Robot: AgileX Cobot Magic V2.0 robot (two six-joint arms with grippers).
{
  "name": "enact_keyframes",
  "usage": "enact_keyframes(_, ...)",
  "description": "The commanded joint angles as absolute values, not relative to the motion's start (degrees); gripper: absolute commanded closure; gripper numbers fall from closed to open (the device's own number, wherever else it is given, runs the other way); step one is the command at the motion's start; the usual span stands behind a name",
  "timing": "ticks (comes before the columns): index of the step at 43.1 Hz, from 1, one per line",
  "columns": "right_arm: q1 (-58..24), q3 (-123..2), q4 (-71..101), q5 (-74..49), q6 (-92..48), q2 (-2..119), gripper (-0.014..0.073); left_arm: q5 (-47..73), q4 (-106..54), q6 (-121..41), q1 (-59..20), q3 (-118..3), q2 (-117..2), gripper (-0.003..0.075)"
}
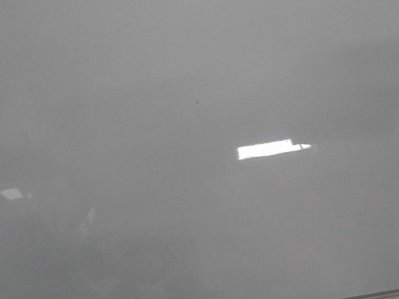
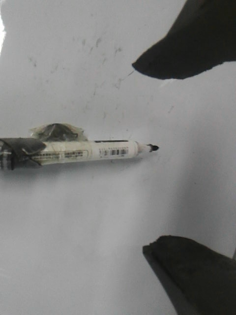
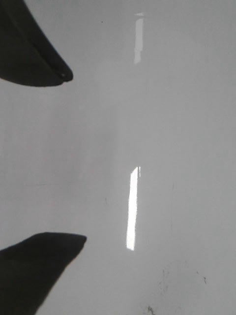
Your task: Write number 6 on whiteboard
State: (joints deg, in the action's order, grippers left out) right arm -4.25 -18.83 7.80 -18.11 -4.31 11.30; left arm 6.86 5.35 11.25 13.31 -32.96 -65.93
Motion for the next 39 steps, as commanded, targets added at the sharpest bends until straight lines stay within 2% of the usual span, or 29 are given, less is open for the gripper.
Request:
enact_keyframes(1,-3.95,-20.8,7.12,-13.68,-4.61,12.41,-0.003,-0.85,4.83,11.47,13.32,-36.18,-70.72,0.0102)
enact_keyframes(16,-3.95,-20.8,7.12,-13.87,-4.61,12.41,-0.003,-11.0,7.85,11.33,13.32,-39.74,-83.36,0.0106)
enact_keyframes(20,-3.95,-20.8,7.12,-13.87,-4.61,12.41,-0.003,-13.11,7.83,11.33,13.32,-39.74,-84.6,0.0148)
enact_keyframes(24,-3.95,-20.8,7.12,-13.87,-4.61,12.41,-0.003,-14.26,7.83,11.33,13.32,-39.74,-84.93,0.0223)
enact_keyframes(39,-3.95,-20.8,7.12,-13.87,-4.61,12.41,-0.003,-9.57,7.83,11.33,13.19,-39.74,-83.69,0.0623)
